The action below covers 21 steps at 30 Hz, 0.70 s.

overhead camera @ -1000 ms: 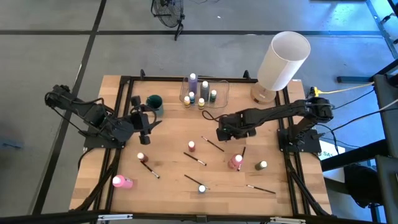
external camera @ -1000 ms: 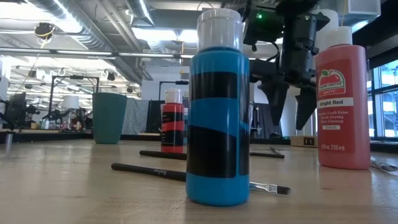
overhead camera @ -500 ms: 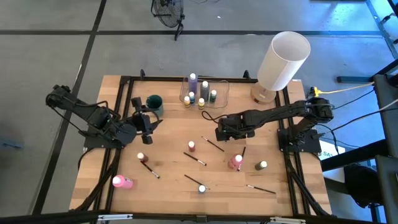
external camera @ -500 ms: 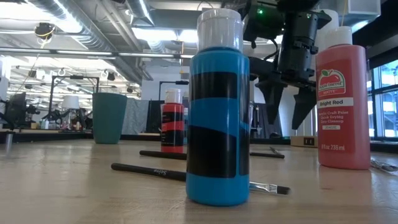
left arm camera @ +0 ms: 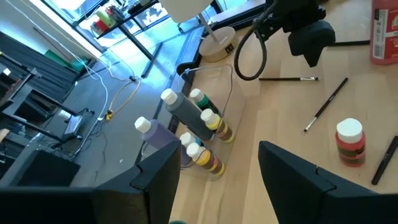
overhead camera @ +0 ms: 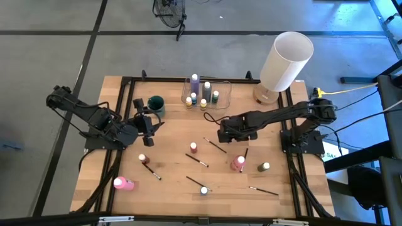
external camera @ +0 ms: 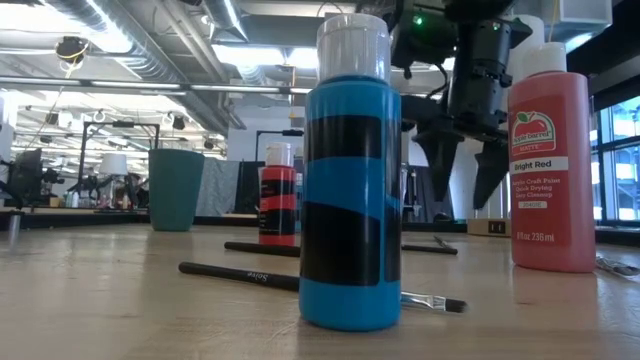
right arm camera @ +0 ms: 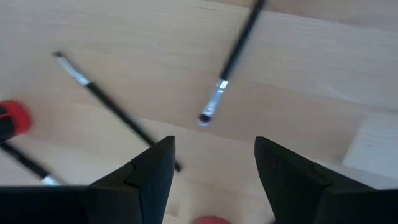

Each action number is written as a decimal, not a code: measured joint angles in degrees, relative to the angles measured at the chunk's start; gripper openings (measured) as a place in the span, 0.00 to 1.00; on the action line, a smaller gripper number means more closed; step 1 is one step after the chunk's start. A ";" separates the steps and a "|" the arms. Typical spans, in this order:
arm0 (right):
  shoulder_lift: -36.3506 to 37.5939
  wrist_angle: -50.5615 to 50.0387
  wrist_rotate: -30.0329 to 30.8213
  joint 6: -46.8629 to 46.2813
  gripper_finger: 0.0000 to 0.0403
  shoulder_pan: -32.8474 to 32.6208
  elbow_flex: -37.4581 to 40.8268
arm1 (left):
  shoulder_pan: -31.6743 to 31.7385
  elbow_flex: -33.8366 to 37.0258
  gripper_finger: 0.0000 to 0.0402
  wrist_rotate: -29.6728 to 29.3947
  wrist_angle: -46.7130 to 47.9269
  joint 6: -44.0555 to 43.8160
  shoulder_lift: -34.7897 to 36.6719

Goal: Pick & Place Paint Supplies
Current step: Put the silver paint brush into the green cup

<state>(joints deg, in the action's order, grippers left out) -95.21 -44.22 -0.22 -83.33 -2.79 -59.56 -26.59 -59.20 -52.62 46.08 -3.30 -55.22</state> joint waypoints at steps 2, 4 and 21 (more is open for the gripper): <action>-0.30 0.84 0.01 0.00 0.56 0.00 -0.04 | 0.00 0.00 0.52 0.00 0.01 -0.39 0.00; -0.91 2.18 0.01 0.11 0.56 -0.04 -0.04 | 0.00 0.00 0.52 0.02 0.01 -0.54 -0.02; -5.80 5.79 -1.97 0.19 0.56 -0.04 -0.04 | 0.02 -0.02 0.52 0.77 0.44 -1.06 0.00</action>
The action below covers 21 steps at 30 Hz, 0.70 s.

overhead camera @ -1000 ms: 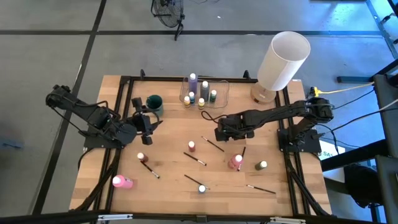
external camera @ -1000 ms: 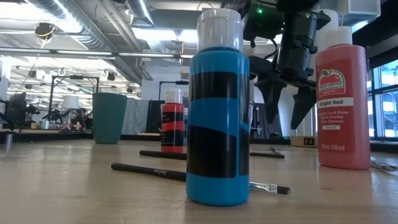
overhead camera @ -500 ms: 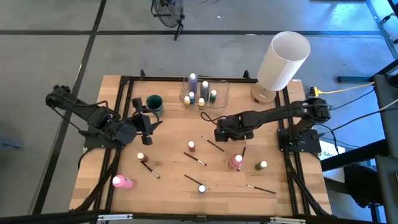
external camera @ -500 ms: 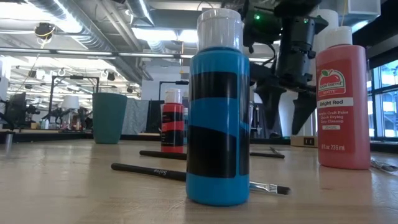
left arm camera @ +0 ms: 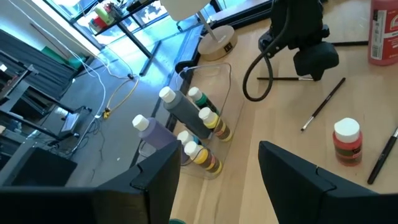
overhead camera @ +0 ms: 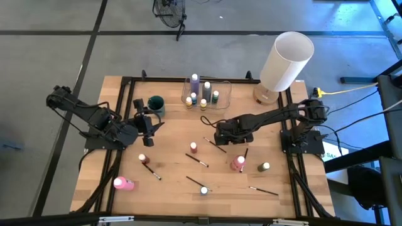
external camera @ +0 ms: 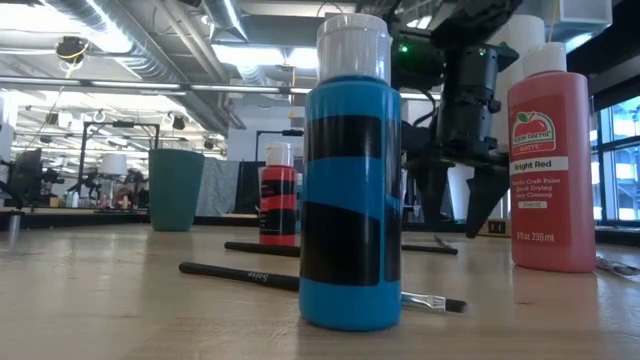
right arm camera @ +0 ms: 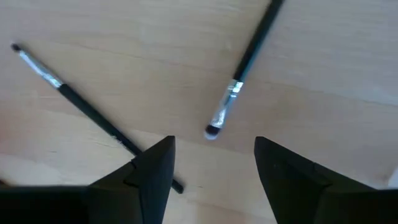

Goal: Pick & Place Paint Supplies
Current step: Put the silver paint brush into the green cup

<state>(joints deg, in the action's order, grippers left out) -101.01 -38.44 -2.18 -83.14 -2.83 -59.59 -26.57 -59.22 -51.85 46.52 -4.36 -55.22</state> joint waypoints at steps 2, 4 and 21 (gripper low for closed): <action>0.00 1.47 -1.00 0.10 0.56 0.02 0.00 | 0.00 0.00 0.52 0.84 0.02 0.00 0.00; 0.00 2.41 -2.76 1.72 0.56 0.26 0.00 | 0.00 0.00 0.52 1.14 0.04 0.00 0.00; 0.02 6.79 -3.99 7.52 0.56 0.87 0.00 | 0.00 0.26 0.52 2.07 1.91 -1.05 0.00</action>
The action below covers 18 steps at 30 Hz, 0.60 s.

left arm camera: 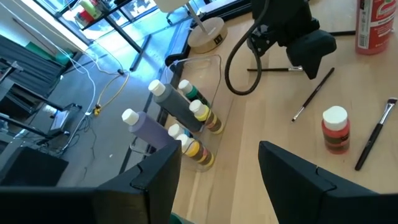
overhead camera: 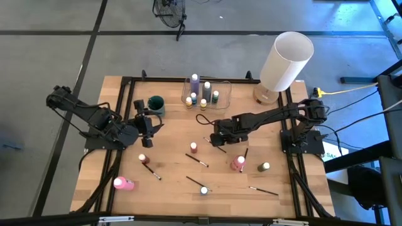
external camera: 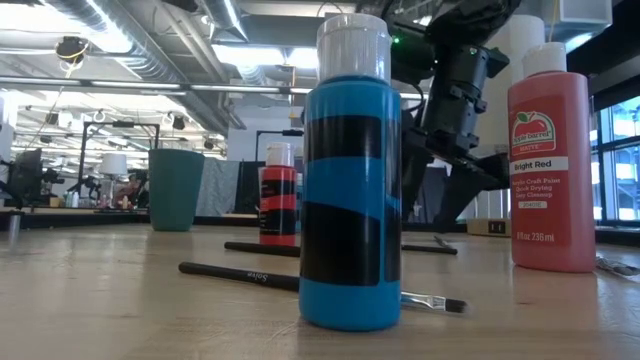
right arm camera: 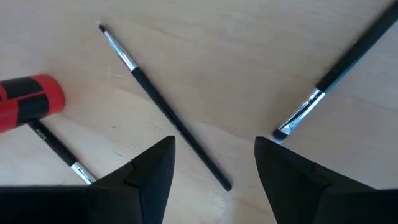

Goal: Pick & Place Paint Supplies
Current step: Put the silver paint brush into the green cup

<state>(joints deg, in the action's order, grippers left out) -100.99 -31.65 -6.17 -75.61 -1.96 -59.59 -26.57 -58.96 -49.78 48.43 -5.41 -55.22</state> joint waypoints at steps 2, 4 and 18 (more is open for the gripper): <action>0.00 -1.76 0.00 -0.09 0.56 -0.02 0.00 | 0.00 0.63 0.52 -0.03 -0.02 0.02 -0.01; 0.00 -4.03 0.43 -0.46 0.56 -0.02 0.00 | 0.00 1.50 0.52 -0.13 -0.39 0.06 0.00; -0.42 -7.98 3.06 -2.46 0.56 -0.01 -0.02 | -0.02 3.24 0.52 -4.06 -0.60 0.76 -0.02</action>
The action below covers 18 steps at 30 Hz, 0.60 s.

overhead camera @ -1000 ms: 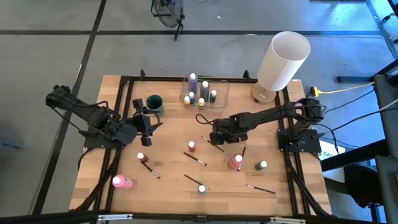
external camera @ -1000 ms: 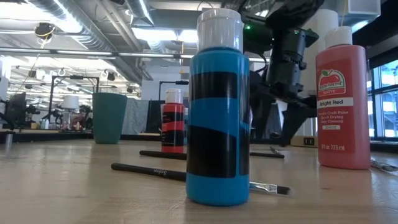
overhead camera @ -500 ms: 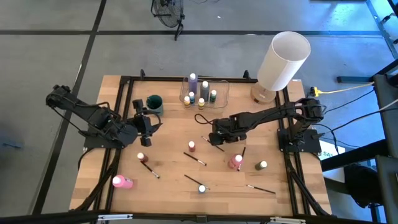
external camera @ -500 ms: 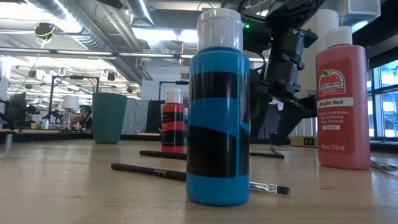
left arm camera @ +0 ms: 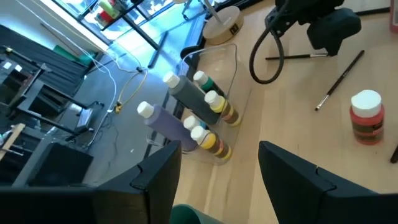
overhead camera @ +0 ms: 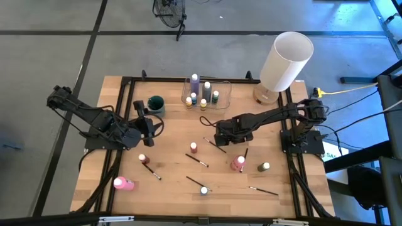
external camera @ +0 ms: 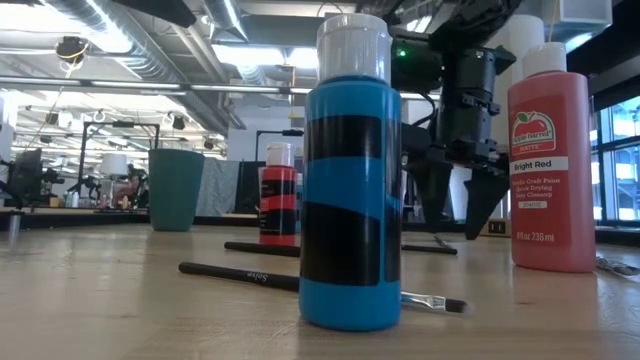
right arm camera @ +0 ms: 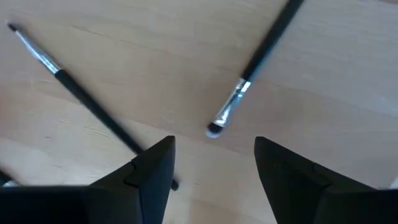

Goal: Pick & Place Paint Supplies
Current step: Put the silver paint brush into the green cup

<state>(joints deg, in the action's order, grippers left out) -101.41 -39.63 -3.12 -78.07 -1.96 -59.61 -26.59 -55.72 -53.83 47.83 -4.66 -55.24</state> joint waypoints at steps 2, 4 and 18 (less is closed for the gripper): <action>0.00 -0.90 -0.01 -1.00 0.56 0.00 0.02 | 0.00 0.00 0.52 0.32 -0.02 -0.02 0.02; 0.00 -0.85 0.16 -0.98 0.56 -0.08 0.02 | 0.00 0.00 0.52 0.93 0.00 -0.06 0.02; 0.00 -0.84 0.55 -1.83 0.56 -0.39 0.02 | 0.00 0.00 0.52 1.25 0.02 -0.16 0.02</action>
<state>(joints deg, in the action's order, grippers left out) -101.41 -40.47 -2.57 -79.90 -2.35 -59.59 -26.59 -55.72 -52.59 47.86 -4.82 -55.22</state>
